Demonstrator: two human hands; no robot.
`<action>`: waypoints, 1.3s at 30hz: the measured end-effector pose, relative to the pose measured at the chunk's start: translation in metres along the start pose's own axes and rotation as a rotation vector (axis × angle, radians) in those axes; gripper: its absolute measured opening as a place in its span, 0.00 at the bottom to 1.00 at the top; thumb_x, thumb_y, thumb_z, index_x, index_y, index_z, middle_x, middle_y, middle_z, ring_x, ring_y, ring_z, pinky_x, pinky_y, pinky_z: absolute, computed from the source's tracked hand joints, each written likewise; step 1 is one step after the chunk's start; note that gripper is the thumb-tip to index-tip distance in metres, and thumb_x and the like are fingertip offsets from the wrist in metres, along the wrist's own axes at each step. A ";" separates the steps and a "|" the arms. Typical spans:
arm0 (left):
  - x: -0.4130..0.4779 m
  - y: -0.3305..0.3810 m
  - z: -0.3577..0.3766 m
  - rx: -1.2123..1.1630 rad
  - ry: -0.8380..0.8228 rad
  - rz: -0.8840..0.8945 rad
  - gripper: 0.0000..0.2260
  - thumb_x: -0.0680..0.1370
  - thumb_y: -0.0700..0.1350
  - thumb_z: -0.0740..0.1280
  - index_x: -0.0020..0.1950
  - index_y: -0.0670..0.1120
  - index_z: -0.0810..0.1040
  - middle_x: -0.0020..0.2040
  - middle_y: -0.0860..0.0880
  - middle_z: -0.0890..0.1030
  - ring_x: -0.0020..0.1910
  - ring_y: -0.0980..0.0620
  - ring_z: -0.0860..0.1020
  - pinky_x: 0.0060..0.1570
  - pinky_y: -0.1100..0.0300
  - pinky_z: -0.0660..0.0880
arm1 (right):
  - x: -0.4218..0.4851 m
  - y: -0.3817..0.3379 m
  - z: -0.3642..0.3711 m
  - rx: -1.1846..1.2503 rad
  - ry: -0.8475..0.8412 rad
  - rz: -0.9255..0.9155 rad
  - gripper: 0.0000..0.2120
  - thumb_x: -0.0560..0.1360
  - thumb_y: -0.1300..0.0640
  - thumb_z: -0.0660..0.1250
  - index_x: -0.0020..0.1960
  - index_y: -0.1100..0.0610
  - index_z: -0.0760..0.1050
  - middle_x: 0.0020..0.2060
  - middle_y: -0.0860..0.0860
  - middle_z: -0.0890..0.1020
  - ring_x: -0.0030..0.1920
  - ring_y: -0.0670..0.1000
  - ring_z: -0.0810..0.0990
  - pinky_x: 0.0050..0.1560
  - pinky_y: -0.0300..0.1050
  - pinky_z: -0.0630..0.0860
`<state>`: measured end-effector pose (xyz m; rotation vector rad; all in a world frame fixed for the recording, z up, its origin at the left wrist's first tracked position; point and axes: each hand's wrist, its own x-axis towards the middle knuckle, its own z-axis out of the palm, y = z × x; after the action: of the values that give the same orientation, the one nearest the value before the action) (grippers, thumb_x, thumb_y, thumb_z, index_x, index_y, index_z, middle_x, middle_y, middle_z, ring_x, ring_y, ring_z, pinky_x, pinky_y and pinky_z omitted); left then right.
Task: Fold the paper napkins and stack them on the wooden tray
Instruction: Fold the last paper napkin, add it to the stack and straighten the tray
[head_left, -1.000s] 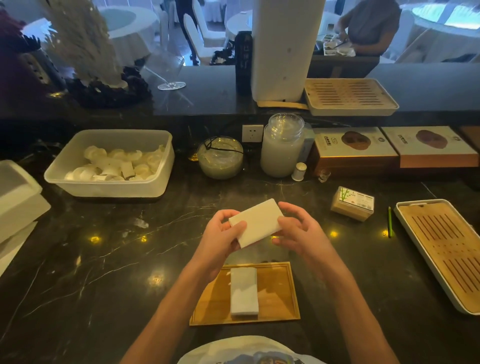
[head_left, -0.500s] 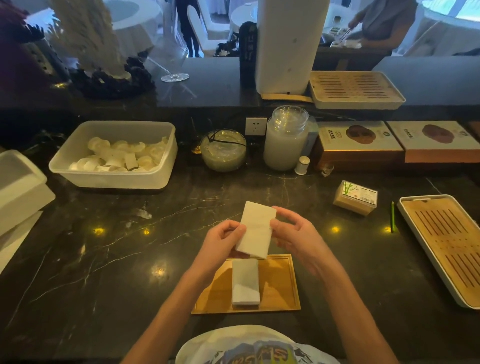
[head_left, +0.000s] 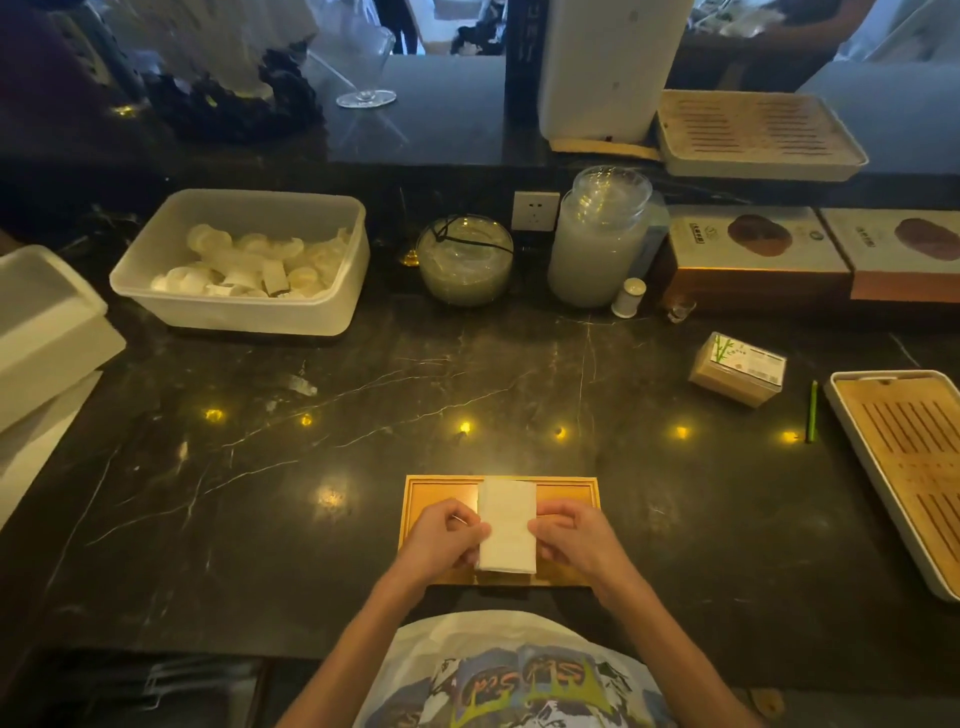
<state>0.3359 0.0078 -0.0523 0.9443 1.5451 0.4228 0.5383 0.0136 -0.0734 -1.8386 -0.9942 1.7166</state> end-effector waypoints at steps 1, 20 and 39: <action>-0.001 -0.005 0.001 0.004 0.006 -0.010 0.08 0.79 0.42 0.71 0.54 0.38 0.78 0.37 0.45 0.81 0.33 0.53 0.78 0.34 0.62 0.76 | 0.001 0.003 0.002 -0.004 0.001 0.013 0.10 0.76 0.62 0.73 0.57 0.58 0.79 0.46 0.55 0.86 0.39 0.51 0.83 0.43 0.46 0.81; 0.018 -0.019 0.000 0.088 0.003 0.048 0.04 0.80 0.45 0.69 0.49 0.45 0.77 0.44 0.46 0.81 0.38 0.52 0.79 0.40 0.61 0.78 | 0.001 0.000 0.016 -0.029 0.095 -0.022 0.15 0.80 0.62 0.67 0.65 0.54 0.74 0.53 0.53 0.81 0.53 0.51 0.81 0.49 0.44 0.83; 0.012 -0.009 0.029 -0.124 -0.102 -0.042 0.22 0.81 0.34 0.56 0.70 0.54 0.70 0.58 0.53 0.79 0.56 0.58 0.77 0.45 0.63 0.76 | -0.001 -0.002 0.035 0.529 -0.200 0.150 0.29 0.83 0.38 0.45 0.77 0.52 0.62 0.52 0.47 0.81 0.53 0.48 0.80 0.46 0.45 0.76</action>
<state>0.3614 0.0048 -0.0732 0.8234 1.4277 0.4291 0.5038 0.0092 -0.0761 -1.4453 -0.4093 2.0401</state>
